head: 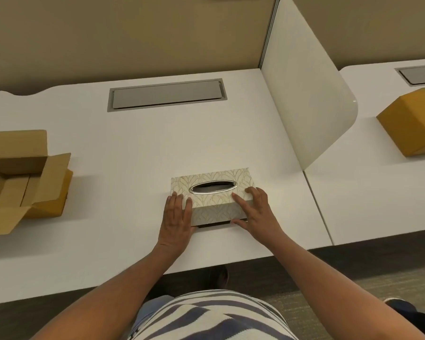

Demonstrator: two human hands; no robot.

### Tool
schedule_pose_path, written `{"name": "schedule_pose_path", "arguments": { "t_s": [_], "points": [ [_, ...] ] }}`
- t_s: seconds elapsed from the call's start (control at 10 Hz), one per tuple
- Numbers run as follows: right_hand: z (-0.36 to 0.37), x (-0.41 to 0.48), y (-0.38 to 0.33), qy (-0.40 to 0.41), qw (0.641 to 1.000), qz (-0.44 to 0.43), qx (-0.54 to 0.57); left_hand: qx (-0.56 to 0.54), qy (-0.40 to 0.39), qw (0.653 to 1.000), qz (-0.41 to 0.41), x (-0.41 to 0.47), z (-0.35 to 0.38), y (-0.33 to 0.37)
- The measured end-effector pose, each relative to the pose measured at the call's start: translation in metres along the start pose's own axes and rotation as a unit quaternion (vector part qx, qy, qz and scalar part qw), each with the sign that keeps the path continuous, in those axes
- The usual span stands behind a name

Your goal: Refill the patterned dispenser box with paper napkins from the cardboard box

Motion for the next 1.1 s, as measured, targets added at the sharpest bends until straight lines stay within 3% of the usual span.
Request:
{"name": "schedule_pose_path", "arguments": {
  "t_s": [0.1, 0.3, 0.9, 1.1],
  "points": [
    [0.007, -0.012, 0.000, 0.020, 1.000, 0.000, 0.008, 0.023, -0.016, 1.000, 0.005, -0.011, 0.008, 0.004],
    [0.023, -0.033, 0.005, -0.021, 0.999, 0.039, -0.013, 0.006, -0.051, 0.999, 0.011, -0.024, 0.022, 0.001],
    [0.018, -0.034, -0.012, -0.034, 0.993, 0.102, -0.057, -0.058, -0.143, 0.987, -0.050, -0.030, 0.011, 0.006],
    [0.005, -0.021, -0.025, -0.005, 0.988, 0.117, -0.102, -0.138, -0.103, 0.982, -0.075, -0.026, 0.001, 0.003]
  ]
}}
Point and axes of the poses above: each hand's wrist, its own x-axis towards the middle knuckle, its own z-axis out of the palm, y = z × x, the point moved 5 cm from there along x, towards the middle knuckle
